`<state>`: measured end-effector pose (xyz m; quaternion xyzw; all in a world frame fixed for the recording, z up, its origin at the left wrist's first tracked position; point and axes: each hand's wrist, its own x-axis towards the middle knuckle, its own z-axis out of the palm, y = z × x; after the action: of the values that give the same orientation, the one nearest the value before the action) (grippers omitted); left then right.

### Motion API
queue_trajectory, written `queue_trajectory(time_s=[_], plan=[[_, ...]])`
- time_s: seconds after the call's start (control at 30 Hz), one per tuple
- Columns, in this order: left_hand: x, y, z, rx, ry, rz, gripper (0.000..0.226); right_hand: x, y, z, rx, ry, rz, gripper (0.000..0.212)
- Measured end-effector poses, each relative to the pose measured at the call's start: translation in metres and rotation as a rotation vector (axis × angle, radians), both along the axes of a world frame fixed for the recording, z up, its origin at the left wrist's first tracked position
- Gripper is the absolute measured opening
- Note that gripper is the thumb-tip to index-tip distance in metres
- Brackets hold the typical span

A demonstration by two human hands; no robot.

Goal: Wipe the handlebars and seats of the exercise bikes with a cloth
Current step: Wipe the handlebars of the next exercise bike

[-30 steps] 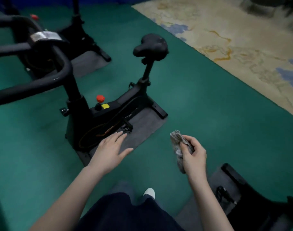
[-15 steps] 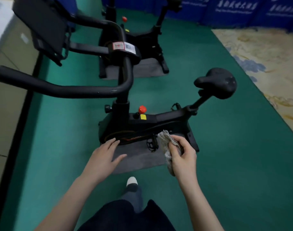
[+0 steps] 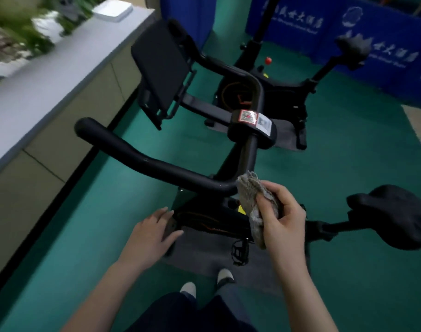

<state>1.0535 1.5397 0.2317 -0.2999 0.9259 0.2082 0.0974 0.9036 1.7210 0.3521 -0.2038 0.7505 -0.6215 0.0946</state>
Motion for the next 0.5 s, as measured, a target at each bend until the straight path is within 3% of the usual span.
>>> queue_trajectory(time_s=[0.23,0.5], plan=[[-0.013,-0.004,0.013,-0.021,0.055,0.333,0.069,-0.044,-0.05,0.017,-0.021,0.08,0.376,0.029],[-0.027,0.018,0.041,-0.068,0.359,0.747,0.065,-0.09,-0.089,0.021,-0.041,0.169,0.743,0.032]])
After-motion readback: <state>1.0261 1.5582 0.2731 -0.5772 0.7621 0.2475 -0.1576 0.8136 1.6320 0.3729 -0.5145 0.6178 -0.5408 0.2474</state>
